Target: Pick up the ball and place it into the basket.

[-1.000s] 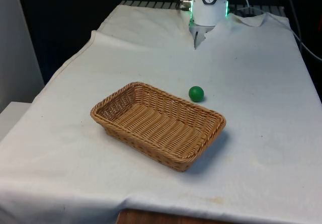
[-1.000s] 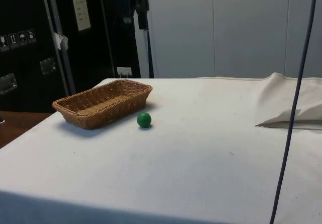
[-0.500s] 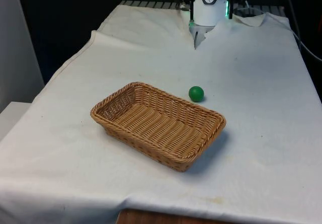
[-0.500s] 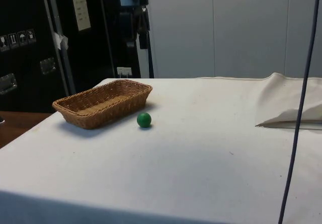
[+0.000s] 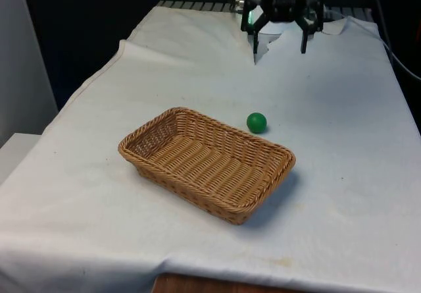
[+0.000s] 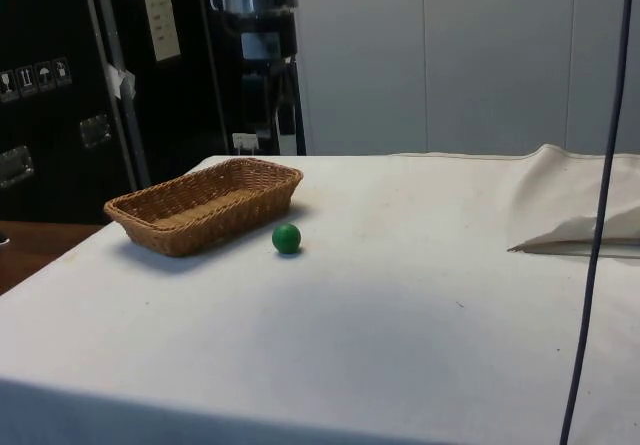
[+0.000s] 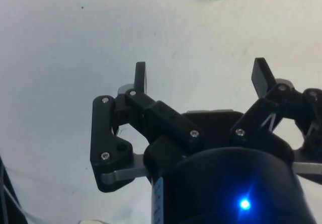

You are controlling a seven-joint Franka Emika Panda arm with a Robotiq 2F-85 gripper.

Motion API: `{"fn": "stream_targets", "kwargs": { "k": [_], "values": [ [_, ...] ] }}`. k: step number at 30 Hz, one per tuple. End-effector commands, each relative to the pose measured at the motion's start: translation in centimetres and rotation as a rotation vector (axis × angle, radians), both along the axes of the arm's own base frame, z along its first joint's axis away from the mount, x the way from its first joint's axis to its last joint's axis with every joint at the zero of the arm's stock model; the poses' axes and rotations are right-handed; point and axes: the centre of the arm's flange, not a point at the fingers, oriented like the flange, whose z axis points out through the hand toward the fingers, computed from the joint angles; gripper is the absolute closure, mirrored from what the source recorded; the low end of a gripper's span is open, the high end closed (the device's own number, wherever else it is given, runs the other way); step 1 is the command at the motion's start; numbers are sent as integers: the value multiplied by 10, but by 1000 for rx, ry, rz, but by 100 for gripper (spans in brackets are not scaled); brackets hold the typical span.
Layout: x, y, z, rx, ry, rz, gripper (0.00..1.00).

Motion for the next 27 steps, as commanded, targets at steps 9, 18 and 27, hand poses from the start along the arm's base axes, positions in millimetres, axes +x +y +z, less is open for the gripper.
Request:
{"fn": "stream_targets", "kwargs": {
  "k": [9,18,27],
  "values": [
    [1,3,-33,-12,-13,6,0],
    [3,-1,-63,-33,-14,1,0],
    [6,-4,-93,-32,-37,-2,0]
  ]
}}
